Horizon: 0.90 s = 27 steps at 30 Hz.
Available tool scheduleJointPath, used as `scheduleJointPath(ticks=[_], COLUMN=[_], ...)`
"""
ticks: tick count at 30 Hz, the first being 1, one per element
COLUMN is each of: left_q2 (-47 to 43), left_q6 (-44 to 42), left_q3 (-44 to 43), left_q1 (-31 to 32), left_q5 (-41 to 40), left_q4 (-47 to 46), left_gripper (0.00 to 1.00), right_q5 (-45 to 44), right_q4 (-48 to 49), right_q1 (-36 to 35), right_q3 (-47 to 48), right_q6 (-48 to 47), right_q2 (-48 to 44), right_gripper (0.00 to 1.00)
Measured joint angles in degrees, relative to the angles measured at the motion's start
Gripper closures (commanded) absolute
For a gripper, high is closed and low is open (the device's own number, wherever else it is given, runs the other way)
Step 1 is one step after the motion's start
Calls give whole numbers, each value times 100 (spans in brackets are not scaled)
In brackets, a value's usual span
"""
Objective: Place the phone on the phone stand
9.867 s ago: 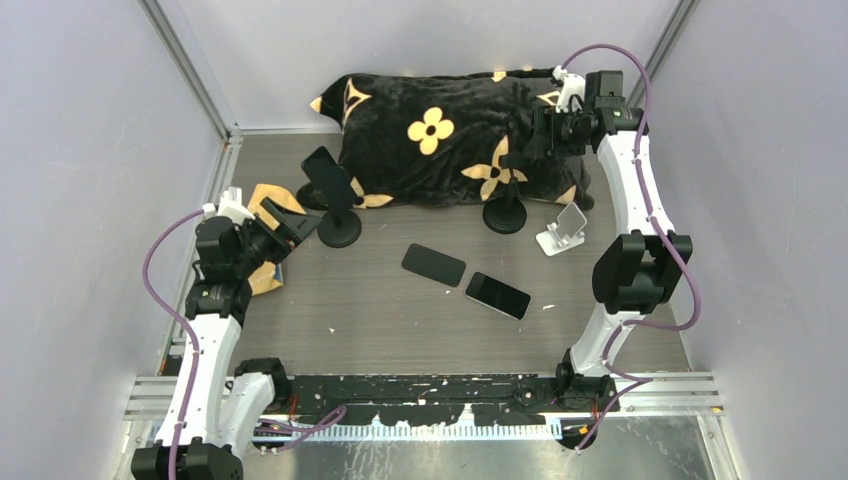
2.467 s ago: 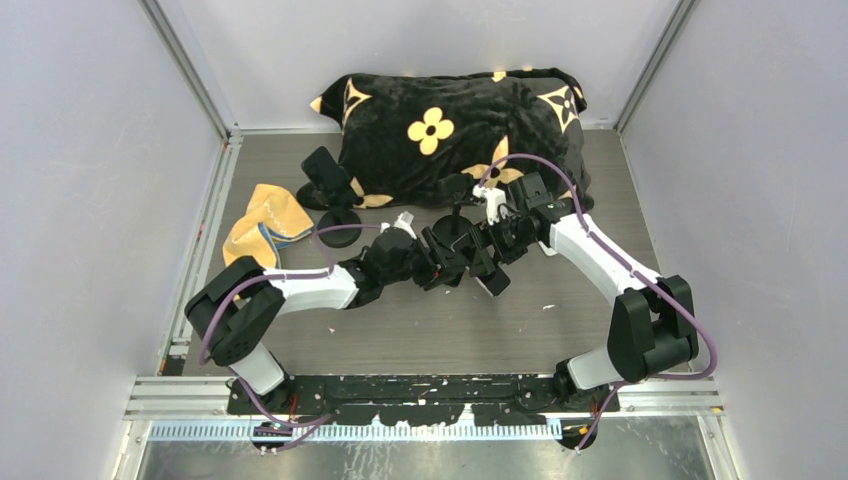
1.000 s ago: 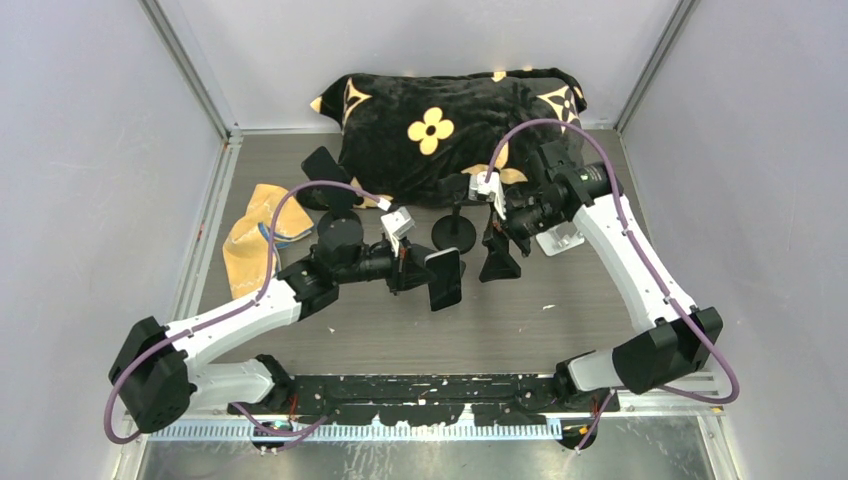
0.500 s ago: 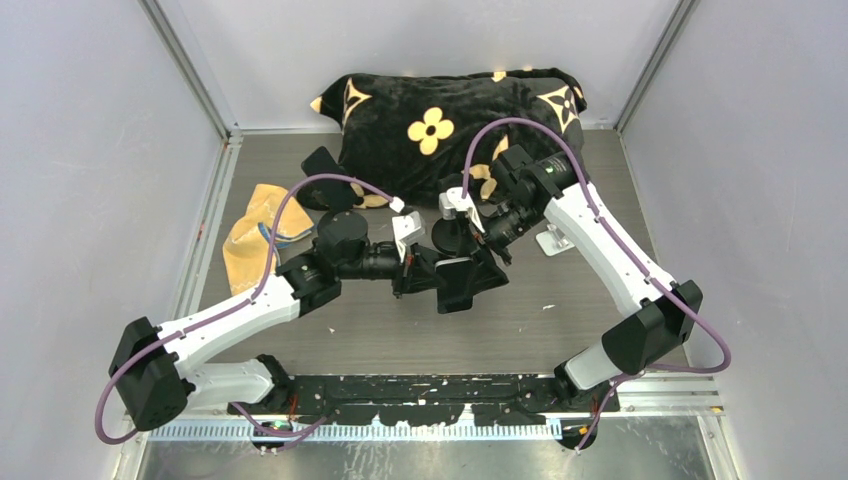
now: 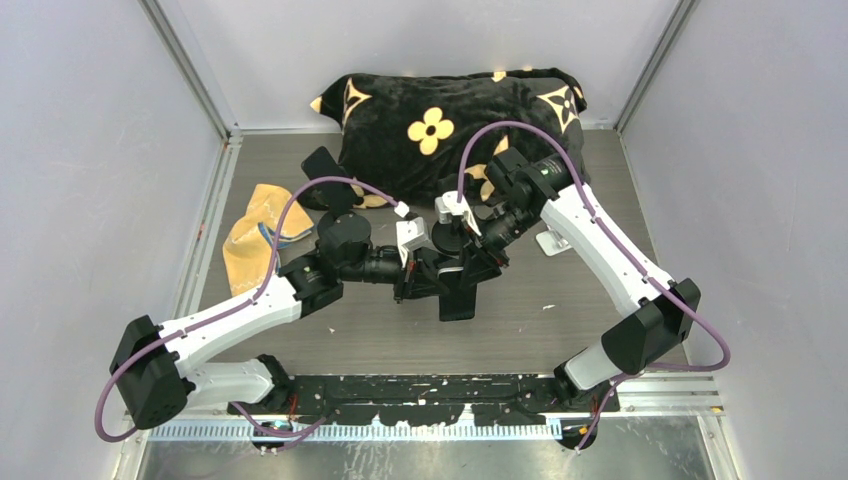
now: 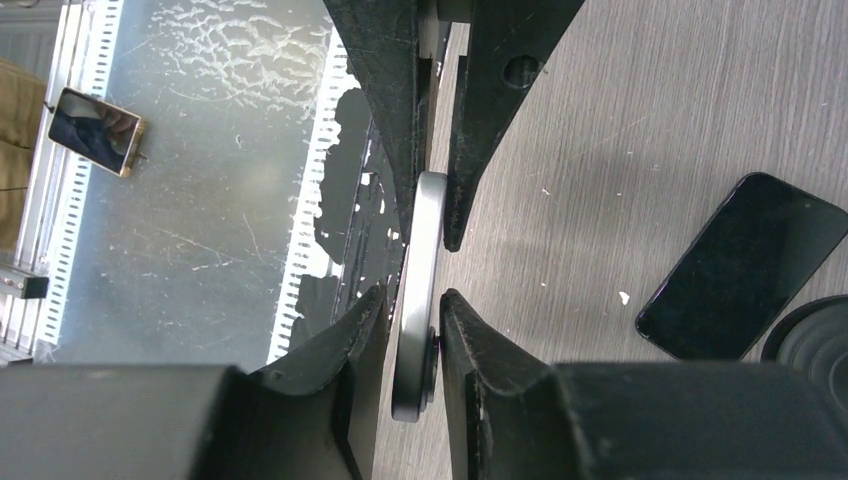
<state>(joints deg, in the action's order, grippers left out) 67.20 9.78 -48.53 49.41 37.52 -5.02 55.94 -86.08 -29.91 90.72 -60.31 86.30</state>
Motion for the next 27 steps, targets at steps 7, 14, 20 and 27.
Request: scheduleJointPath(ticks=[7,14,20,27], left_q2=[0,2,-13,-282], left_q6=[22,153,240,793], left_q3=[0,0,-11,-59], left_q1=[-2,11,11,-81], left_q5=[2,-31,-431,-1878], left_q4=[-44,-50,-164,114], left_gripper=[100,81,38,21], right_q5=[-48,-166,-299,-271], right_q4=[13,188,273,730], right_q1=[-46,-39,22,1058], right_q3=[-107,-116,-225,-898], right_q6=[9,48,302,1078], right_q2=[-2,-2,-24,-308], right_gripper=[73,99,99,99])
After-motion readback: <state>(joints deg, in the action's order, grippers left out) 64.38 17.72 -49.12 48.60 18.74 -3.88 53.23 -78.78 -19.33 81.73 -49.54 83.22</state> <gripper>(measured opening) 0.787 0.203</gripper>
